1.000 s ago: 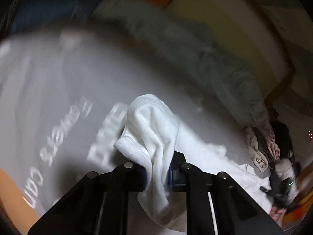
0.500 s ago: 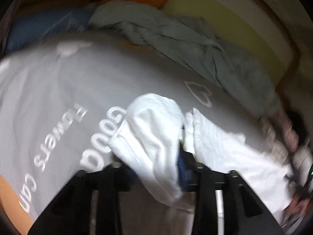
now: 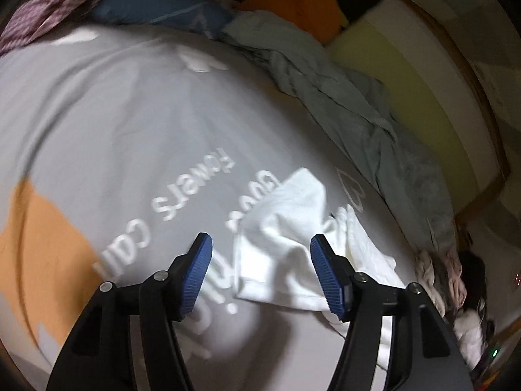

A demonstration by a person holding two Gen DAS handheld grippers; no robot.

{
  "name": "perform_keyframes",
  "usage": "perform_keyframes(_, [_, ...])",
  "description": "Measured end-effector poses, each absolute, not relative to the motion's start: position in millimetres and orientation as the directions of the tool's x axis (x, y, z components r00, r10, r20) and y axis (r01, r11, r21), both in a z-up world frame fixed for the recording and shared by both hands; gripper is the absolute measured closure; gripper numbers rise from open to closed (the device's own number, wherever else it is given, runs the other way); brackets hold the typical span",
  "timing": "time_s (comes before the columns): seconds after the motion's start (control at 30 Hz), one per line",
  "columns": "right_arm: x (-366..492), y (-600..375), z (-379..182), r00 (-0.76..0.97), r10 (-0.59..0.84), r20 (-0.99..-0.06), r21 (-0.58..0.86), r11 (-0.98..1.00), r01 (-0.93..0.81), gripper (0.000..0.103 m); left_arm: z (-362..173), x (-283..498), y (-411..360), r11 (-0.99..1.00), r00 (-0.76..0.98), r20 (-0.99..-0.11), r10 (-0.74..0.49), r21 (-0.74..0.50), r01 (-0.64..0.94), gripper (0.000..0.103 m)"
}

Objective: Fold small clothes
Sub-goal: 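Move both open grippers over the folded white T-shirt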

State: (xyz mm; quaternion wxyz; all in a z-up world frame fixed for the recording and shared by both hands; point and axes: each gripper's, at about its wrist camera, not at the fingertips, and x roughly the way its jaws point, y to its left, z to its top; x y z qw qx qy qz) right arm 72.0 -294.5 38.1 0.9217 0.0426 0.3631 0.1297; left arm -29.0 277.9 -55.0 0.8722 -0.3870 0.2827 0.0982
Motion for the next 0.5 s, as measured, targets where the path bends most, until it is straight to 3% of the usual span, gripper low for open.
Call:
perform_keyframes(0.27, [57, -252, 26, 0.637, 0.332, -0.696, 0.142, 0.933, -0.331, 0.050, -68, -11, 291, 0.614, 0.833, -0.528, -0.166, -0.716, -0.332, 0.034])
perform_keyframes(0.33, [59, -253, 23, 0.636, 0.313, -0.705, 0.127, 0.938, -0.322, 0.050, -64, 0, 290, 0.626, 0.844, -0.507, -0.174, -0.719, -0.302, 0.047])
perform_keyframes(0.4, [62, -256, 19, 0.629, 0.311, -0.713, 0.137, 0.941, -0.311, 0.050, -59, 11, 286, 0.628, 0.856, -0.464, -0.228, -0.742, -0.234, 0.093])
perform_keyframes(0.5, [66, -263, 15, 0.622, 0.305, -0.721, 0.146, 0.945, -0.294, 0.050, -33, 16, 267, 0.682, 0.888, -0.389, -0.244, -0.720, -0.128, 0.097])
